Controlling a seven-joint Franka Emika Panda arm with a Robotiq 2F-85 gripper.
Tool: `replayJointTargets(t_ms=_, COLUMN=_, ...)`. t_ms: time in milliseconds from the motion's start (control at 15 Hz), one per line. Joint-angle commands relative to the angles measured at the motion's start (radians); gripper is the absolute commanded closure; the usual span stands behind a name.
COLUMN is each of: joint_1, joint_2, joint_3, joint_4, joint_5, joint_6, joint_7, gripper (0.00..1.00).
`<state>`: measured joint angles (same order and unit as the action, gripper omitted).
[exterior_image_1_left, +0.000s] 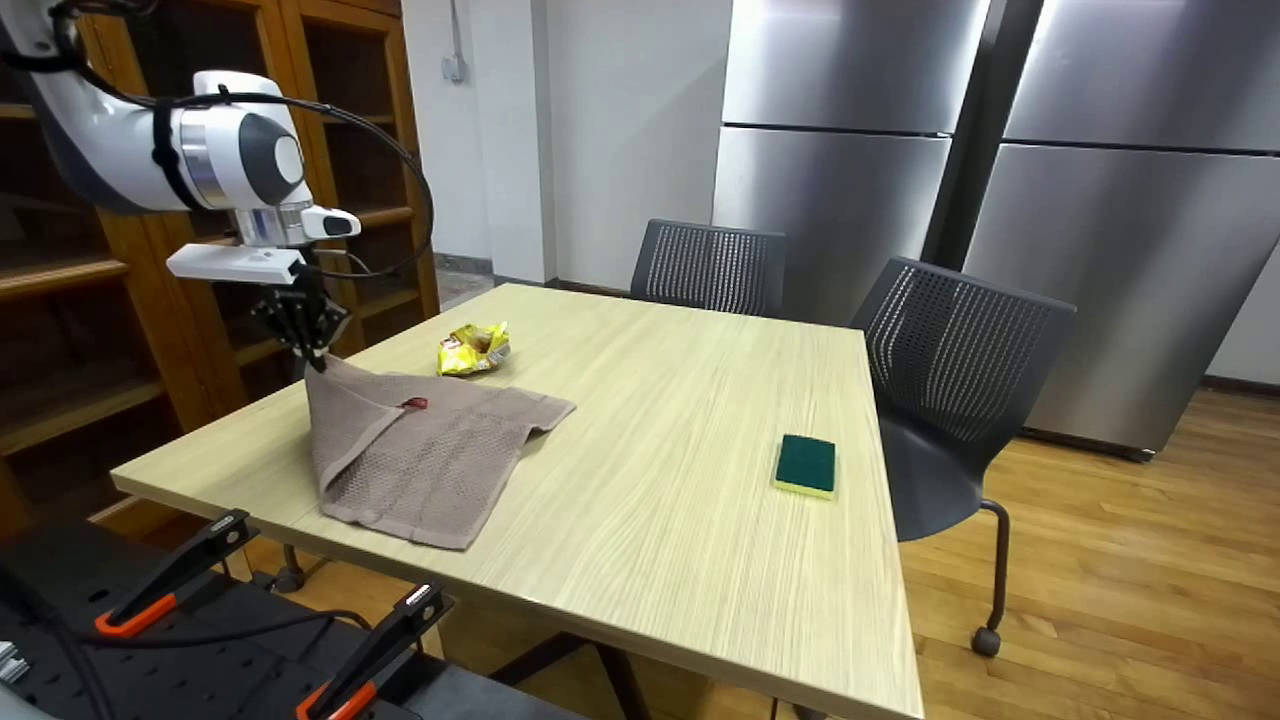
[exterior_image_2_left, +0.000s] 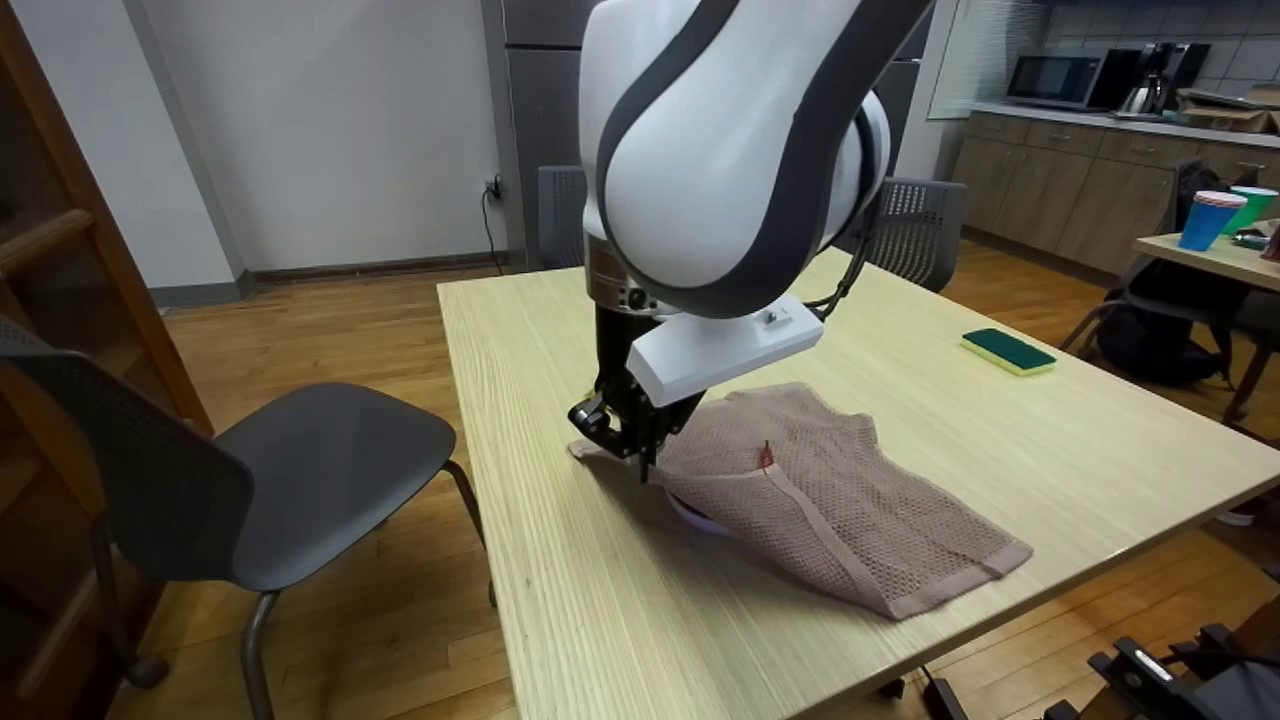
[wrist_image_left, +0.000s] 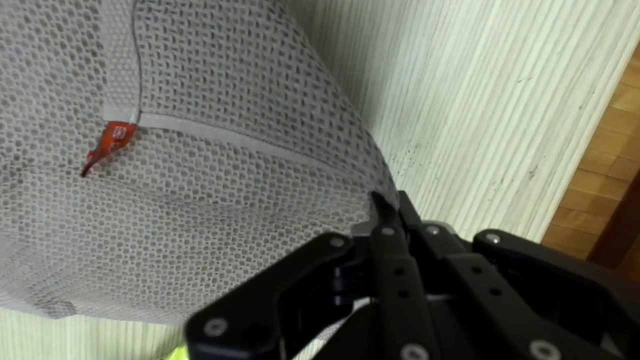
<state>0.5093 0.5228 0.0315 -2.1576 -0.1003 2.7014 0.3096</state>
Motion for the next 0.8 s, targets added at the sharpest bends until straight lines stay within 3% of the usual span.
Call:
replayJointTargets(t_ms=0, joint_1=0.009, joint_2=-0.035, joint_3=0.002, joint_4=-0.032, joint_5=-0.037, joint_6=0.000, joint_7=0.050, gripper=0.99)
replayJointTargets(t_ms=67, joint_1=0.009, joint_2=-0.033, joint_3=0.002, joint_4=-0.030, joint_5=-0.038, joint_6=-0.002, joint_7=0.052, gripper=0.99)
replayJointTargets(t_ms=200, joint_1=0.008, joint_2=-0.032, joint_3=-0.002, joint_4=-0.029, joint_5=-0.043, joint_6=-0.010, joint_7=0.051, gripper=0.71)
replayJointTargets(t_ms=733, joint_1=-0.032, joint_2=-0.039, joint_3=0.003, joint_4=-0.049, joint_5=-0.022, joint_6=-0.013, joint_7=0.036, gripper=0.13)
